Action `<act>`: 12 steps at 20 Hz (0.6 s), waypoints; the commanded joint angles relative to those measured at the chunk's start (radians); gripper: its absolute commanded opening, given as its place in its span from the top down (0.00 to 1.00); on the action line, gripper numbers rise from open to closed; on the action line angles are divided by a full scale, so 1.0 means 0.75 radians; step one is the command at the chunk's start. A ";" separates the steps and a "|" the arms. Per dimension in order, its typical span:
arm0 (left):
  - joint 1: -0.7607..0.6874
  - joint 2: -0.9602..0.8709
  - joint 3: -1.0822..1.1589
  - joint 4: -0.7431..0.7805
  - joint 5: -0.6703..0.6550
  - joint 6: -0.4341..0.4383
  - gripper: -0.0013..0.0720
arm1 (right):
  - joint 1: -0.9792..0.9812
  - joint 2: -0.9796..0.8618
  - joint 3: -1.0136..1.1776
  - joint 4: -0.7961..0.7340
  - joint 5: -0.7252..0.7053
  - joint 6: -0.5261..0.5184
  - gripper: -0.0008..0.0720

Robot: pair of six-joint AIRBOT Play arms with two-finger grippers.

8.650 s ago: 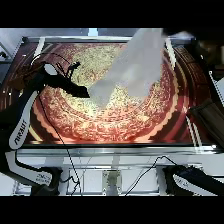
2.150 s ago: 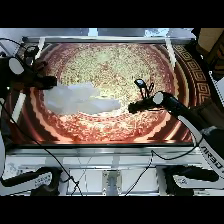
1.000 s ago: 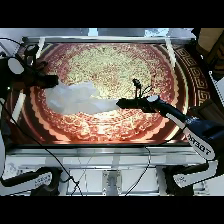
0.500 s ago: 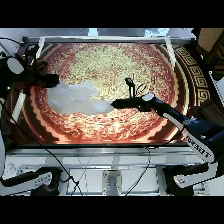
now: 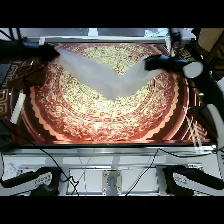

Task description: Fold the shirts.

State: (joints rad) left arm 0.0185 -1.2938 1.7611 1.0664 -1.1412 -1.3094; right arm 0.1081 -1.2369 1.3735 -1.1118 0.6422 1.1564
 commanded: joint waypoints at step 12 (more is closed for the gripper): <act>0.001 0.174 0.359 0.472 -0.266 -0.094 0.96 | -0.310 0.687 0.094 -0.774 0.489 0.244 0.96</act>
State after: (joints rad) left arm 0.0193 -1.1881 2.0228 1.3907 -1.2846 -1.3781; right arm -0.1162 -0.7937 1.4425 -1.6386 0.9104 1.3327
